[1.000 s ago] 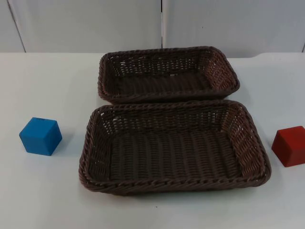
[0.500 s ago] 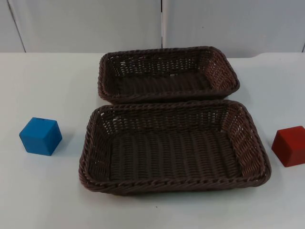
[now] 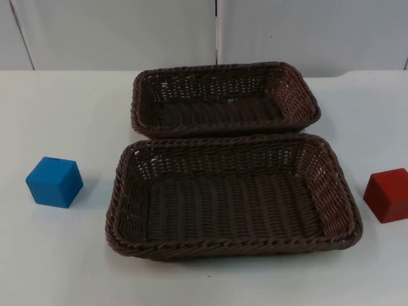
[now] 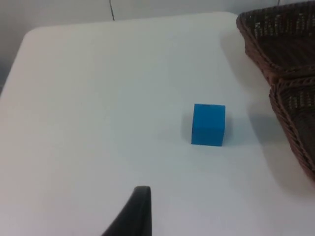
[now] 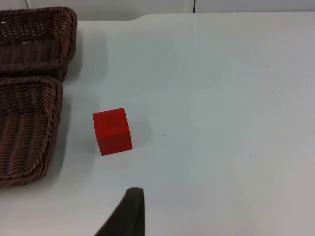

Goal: Pick up one cube with the left hand and place it into the upper basket. Pick up one cube with the right hand and place it into the lower basket.

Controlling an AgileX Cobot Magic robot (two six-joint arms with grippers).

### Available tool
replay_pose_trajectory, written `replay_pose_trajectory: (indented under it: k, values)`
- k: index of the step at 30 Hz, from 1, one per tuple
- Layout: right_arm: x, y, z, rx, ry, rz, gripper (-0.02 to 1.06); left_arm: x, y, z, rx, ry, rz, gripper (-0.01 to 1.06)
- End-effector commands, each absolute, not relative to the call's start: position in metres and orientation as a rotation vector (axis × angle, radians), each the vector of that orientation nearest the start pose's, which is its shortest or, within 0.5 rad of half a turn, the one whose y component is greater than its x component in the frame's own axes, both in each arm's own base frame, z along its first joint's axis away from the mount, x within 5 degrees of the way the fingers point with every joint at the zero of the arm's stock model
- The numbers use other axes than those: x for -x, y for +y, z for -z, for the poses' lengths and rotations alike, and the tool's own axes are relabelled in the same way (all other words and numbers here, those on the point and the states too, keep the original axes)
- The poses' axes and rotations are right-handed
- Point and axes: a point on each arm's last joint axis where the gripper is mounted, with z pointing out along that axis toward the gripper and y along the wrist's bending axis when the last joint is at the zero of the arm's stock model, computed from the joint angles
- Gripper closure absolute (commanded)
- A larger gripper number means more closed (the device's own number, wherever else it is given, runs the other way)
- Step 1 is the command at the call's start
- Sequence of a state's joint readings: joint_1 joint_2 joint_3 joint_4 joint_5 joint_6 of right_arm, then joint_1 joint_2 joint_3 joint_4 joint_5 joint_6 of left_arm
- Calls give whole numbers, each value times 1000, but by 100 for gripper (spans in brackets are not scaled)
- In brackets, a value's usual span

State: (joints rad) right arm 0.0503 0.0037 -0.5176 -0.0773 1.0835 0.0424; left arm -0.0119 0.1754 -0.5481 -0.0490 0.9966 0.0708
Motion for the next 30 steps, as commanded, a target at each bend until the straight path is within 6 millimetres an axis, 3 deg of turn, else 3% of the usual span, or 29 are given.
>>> replay_pose_trajectory:
  k: [1, 12, 30]
  values:
    - [7, -6, -280, 7, 2044, 41, -1, -37, -6, -299, -70, 2122, 61, 0]
    - [7, -6, -280, 7, 2044, 41, -1, -74, -7, -296, -54, 2204, 83, 0]
    - [7, -6, -280, 7, 2044, 41, -1, -117, -15, -286, -117, 2314, 175, 0]
